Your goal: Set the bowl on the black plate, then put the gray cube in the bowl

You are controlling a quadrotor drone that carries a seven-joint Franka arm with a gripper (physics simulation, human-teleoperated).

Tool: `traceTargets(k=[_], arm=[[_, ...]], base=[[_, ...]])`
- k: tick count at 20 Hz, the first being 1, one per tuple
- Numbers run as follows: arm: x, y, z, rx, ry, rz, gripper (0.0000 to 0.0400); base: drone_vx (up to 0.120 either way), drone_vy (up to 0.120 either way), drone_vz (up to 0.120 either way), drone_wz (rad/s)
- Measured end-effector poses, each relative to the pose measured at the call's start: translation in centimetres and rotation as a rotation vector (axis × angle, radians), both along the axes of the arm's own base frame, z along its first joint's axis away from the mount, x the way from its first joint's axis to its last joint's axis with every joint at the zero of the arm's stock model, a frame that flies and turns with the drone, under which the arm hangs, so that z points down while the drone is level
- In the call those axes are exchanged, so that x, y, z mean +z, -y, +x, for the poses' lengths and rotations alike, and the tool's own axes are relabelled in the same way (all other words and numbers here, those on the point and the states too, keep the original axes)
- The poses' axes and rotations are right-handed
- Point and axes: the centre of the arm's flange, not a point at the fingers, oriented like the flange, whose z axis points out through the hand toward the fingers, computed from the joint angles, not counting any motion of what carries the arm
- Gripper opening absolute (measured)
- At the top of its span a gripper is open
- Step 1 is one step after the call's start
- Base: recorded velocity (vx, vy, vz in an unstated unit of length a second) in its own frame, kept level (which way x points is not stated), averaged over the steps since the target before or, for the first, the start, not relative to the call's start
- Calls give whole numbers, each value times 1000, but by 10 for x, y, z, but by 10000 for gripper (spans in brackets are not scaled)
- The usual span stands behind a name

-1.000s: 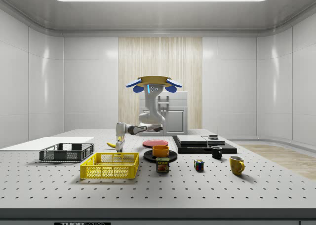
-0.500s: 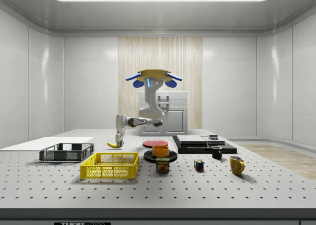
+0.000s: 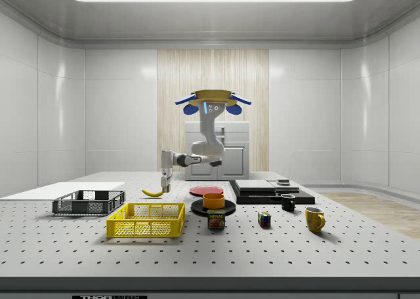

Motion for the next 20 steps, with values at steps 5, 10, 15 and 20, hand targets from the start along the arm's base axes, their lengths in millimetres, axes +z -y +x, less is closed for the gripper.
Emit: traceTargets(k=[5, 10, 15, 20], arm=[[0, 0, 0, 0, 0, 0, 251], [0, 0, 0, 0, 0, 0, 251], [0, 0, 0, 0, 0, 0, 251], [0, 0, 0, 0, 0, 0, 251]], base=[[-120, 64, 0, 0], [-120, 0, 64, 0], [-120, 0, 48, 0], [-120, 0, 0, 0]])
